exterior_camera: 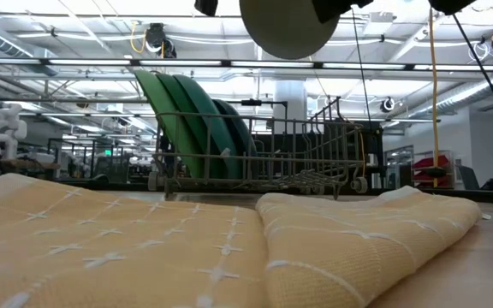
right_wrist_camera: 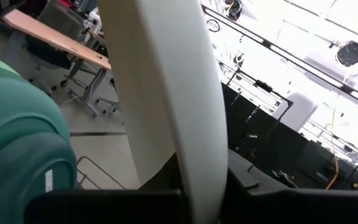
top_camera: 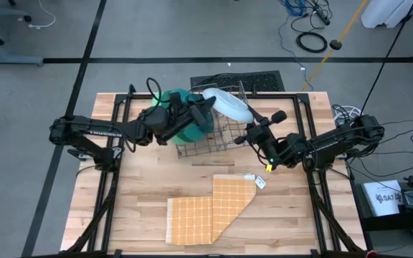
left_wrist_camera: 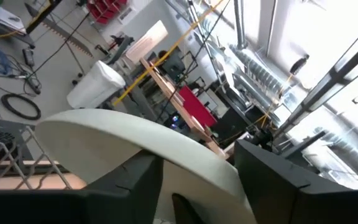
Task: Sort dishes
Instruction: Put the white plate on the dish rack
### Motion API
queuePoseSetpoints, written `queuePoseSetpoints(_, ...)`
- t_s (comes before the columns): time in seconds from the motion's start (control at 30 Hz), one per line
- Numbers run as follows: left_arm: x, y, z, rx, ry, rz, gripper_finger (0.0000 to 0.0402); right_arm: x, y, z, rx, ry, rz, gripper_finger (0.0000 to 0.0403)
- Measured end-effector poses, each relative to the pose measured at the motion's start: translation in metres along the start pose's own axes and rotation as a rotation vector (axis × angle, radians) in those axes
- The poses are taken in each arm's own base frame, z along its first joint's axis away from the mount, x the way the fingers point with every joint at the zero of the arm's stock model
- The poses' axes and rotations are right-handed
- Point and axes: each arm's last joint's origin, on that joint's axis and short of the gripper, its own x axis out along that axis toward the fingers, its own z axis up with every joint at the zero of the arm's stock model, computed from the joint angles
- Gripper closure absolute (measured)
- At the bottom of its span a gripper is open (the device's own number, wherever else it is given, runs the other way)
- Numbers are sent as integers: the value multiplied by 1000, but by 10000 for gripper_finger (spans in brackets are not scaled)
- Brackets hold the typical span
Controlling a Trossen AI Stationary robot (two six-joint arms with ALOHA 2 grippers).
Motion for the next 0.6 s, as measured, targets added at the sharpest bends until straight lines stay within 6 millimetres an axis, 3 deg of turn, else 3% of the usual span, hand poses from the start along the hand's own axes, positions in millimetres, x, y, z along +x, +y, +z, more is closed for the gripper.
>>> queuePoseSetpoints(0.37, 6, 3, 9, -35, -19, -43, 318, 1, 8, -2, -99, -21, 37, 368)
queuePoseSetpoints(0.6, 6, 1, 9, 2, -2, -79, 345, 1, 13, -5, -185, -34, 67, 333)
